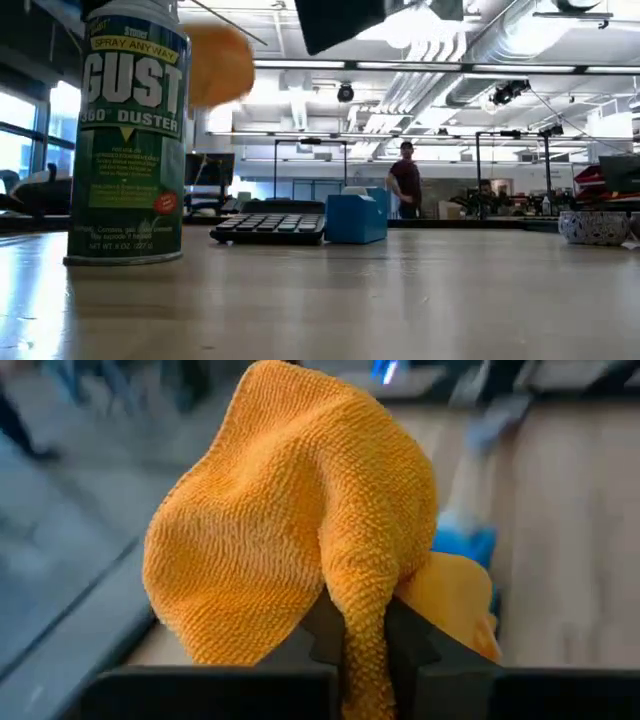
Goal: Apply microfiber cloth
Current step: Wipe the tablet with the orange microfiber cloth
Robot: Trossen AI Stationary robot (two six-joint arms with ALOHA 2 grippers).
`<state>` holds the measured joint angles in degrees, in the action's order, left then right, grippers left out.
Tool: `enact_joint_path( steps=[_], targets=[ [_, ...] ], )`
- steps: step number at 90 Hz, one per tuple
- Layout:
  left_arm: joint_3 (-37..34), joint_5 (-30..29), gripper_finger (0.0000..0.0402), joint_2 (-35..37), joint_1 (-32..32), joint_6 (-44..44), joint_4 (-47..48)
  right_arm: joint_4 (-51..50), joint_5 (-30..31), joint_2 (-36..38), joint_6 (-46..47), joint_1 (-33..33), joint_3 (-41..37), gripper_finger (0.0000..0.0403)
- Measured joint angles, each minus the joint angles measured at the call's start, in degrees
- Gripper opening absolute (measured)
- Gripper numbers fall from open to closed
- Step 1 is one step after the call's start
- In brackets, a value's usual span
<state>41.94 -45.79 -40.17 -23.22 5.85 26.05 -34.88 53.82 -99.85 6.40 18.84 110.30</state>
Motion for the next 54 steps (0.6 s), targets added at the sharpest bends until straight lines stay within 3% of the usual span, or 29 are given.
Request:
enact_joint_path(
  steps=[23, 54],
  targets=[
    [0.0, 0.2, 0.0003, -3.2, -2.9, -20.5, -26.8, 4.6, -4.2, 0.0, 1.2, -5.8, -0.5, 0.0],
    [0.0, 1.0, 0.0003, -14.2, -1.6, -36.4, -52.6, 8.0, -12.2, -2.6, 1.1, -6.9, -0.6, 0.0]
  ],
)
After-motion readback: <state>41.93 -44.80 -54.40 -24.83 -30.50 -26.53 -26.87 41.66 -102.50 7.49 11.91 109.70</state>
